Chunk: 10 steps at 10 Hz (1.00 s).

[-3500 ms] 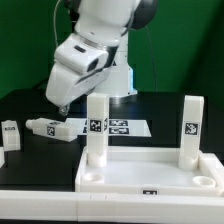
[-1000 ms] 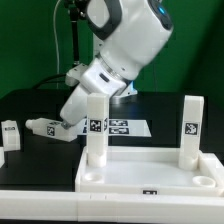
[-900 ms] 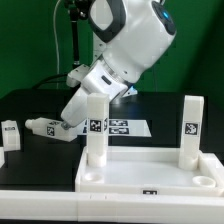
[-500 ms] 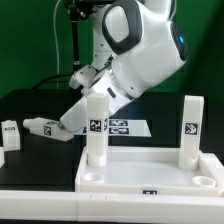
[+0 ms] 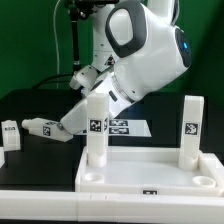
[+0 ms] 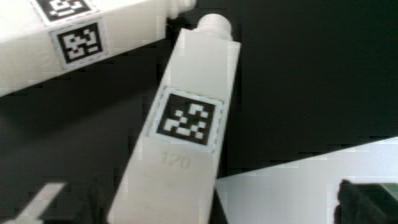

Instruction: Assemble desk

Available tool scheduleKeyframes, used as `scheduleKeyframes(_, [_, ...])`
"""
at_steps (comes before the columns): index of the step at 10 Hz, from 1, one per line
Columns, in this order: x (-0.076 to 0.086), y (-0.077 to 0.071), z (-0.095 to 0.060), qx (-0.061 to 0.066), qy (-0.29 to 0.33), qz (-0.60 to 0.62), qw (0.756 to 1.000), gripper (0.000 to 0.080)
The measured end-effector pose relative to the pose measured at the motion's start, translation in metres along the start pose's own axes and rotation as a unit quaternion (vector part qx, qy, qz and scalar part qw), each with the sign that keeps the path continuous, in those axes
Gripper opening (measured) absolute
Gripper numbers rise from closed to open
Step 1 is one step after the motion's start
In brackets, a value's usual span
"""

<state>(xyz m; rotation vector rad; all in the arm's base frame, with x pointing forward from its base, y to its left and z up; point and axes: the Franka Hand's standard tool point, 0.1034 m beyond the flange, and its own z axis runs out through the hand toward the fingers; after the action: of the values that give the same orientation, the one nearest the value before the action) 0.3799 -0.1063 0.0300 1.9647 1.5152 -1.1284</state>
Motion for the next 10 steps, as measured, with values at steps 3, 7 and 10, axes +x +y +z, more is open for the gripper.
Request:
scheduleKeyframes(3, [0.000, 0.001, 0.000, 0.000, 0.000, -0.005, 1.000, 0.0649])
scheduleKeyframes(7, [-0.003, 0.004, 0.001, -0.001, 0.005, -0.031, 1.000, 0.0649])
scheduleKeyframes(10, [-0.006, 0.012, -0.002, -0.006, 0.008, -0.057, 0.998, 0.0649])
